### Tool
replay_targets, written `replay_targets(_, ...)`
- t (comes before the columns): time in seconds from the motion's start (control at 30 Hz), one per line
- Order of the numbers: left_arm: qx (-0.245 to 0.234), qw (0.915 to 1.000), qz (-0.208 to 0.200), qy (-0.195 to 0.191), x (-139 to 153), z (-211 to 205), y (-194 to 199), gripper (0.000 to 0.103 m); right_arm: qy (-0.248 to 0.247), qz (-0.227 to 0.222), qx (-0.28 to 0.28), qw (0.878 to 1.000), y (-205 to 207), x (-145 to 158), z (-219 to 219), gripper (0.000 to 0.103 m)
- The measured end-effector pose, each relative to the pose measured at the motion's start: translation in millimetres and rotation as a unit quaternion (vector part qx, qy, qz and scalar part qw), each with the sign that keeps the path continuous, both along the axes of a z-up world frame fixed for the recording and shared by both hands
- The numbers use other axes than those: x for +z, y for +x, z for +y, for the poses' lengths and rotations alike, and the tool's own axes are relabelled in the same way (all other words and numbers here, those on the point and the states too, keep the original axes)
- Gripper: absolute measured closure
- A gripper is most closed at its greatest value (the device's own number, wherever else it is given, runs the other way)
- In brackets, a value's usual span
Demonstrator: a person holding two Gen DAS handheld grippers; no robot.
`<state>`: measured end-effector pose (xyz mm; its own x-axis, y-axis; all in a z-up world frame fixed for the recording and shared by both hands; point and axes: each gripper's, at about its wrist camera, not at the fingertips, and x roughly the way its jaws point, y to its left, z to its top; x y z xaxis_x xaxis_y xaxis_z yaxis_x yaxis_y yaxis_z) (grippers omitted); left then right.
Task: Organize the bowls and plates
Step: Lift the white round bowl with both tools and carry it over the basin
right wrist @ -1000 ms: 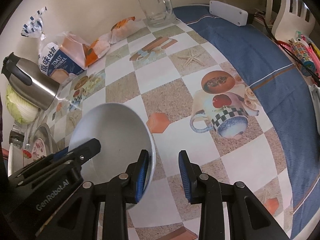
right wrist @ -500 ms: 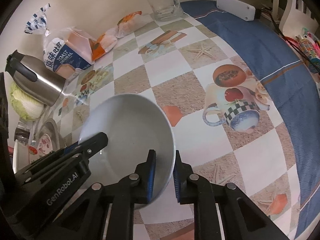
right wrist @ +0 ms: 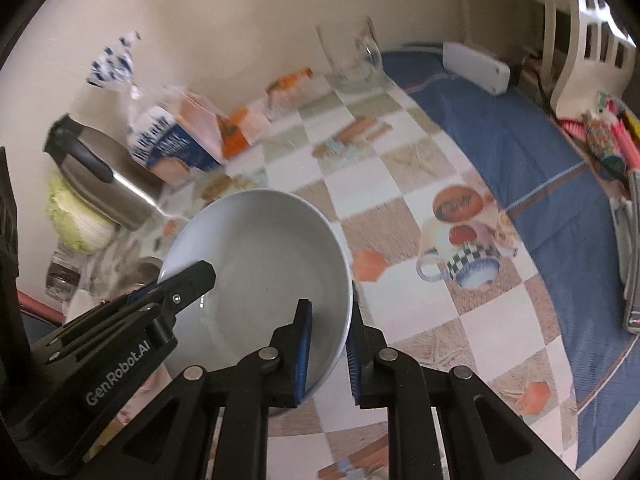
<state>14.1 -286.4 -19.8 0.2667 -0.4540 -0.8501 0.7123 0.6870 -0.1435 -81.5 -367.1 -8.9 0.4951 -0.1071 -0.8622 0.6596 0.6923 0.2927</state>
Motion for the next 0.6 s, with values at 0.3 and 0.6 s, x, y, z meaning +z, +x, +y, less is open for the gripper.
replay_targets(0.3, 0.023, 0.9991, -0.019, -0.028, 35, 41, 6, 0.09, -0.016, -0.025, 0.012, 0.999, 14, 40, 31, 0.085)
replay_targets(0.6, 0.065, 0.9959, -0.025, -0.057, 52, 90, 12, 0.09, -0.036, -0.041, 0.041, 0.998, 30, 65, 69, 0.085)
